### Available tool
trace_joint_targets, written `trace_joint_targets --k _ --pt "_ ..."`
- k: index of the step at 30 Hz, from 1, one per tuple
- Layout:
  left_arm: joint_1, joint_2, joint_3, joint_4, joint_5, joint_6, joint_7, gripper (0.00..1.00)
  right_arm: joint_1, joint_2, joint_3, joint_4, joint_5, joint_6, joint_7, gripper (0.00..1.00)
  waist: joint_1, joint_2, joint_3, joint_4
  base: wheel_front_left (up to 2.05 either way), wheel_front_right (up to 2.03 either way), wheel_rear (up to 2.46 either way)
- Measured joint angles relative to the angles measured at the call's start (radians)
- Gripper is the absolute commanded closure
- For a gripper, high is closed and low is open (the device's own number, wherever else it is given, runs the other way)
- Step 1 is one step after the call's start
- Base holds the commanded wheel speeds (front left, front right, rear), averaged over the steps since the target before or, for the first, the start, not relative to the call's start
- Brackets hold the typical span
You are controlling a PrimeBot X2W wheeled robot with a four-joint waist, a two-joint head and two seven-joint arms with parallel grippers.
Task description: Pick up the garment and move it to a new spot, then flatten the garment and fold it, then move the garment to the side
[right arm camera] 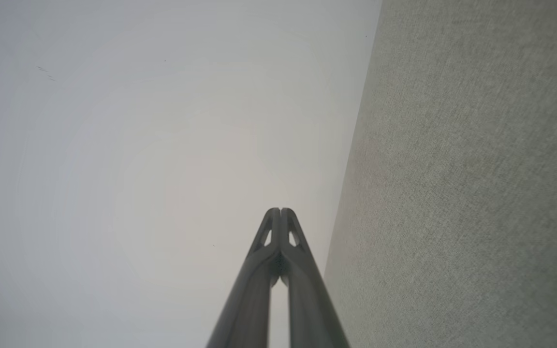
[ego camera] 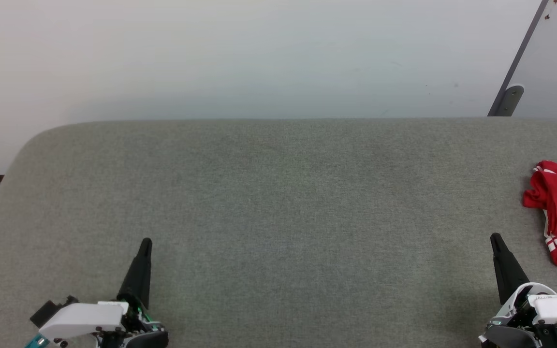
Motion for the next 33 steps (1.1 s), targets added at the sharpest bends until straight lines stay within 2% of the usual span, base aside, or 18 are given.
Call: trace_joint_targets --k 33 --pt "0.000 0.000 0.000 0.000 0.000 0.000 0.000 1.00 0.000 0.000 0.000 0.000 0.000 0.000 0.000 1.00 0.0000 0.0000 0.000 0.000 0.00 0.00 0.00"
